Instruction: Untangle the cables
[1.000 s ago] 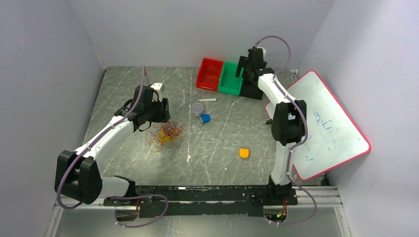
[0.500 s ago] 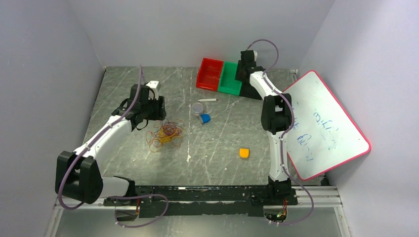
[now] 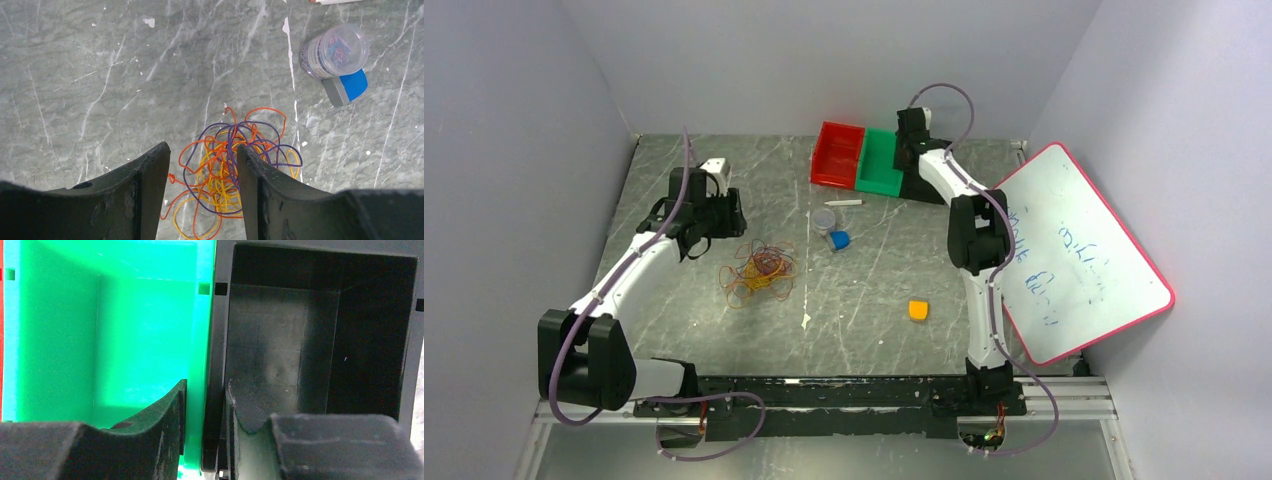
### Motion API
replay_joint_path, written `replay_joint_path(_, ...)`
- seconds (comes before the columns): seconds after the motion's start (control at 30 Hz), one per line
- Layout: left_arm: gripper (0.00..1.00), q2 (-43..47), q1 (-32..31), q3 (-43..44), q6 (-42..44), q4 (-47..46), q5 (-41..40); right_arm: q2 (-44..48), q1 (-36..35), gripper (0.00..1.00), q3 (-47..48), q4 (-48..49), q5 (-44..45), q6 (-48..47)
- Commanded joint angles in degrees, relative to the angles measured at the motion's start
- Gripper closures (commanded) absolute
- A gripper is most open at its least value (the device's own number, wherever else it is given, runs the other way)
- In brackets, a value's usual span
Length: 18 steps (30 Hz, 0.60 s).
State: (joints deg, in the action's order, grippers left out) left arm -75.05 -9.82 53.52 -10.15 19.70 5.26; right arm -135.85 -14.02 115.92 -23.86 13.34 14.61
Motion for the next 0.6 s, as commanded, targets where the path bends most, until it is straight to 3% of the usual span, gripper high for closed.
replay_joint_path(0.0, 0.43, 0.3, 1.0, 0.4, 0.1, -1.9, 2.0, 2.8, -3.2, 0.77, -4.9, -2.3, -0.8, -1.3)
replay_joint_path(0.37, 0.43, 0.9, 1.7, 0.0, 0.7, -2.3, 3.4, 13.8, -9.4, 0.73, -21.3, 0.5, -0.2, 1.4)
replay_joint_path(0.57, 0.42, 0.0, 1.7, 0.2, 0.5, -2.2, 4.9, 18.7, -10.0, 0.53, -22.3, 1.5, 0.8, 1.8)
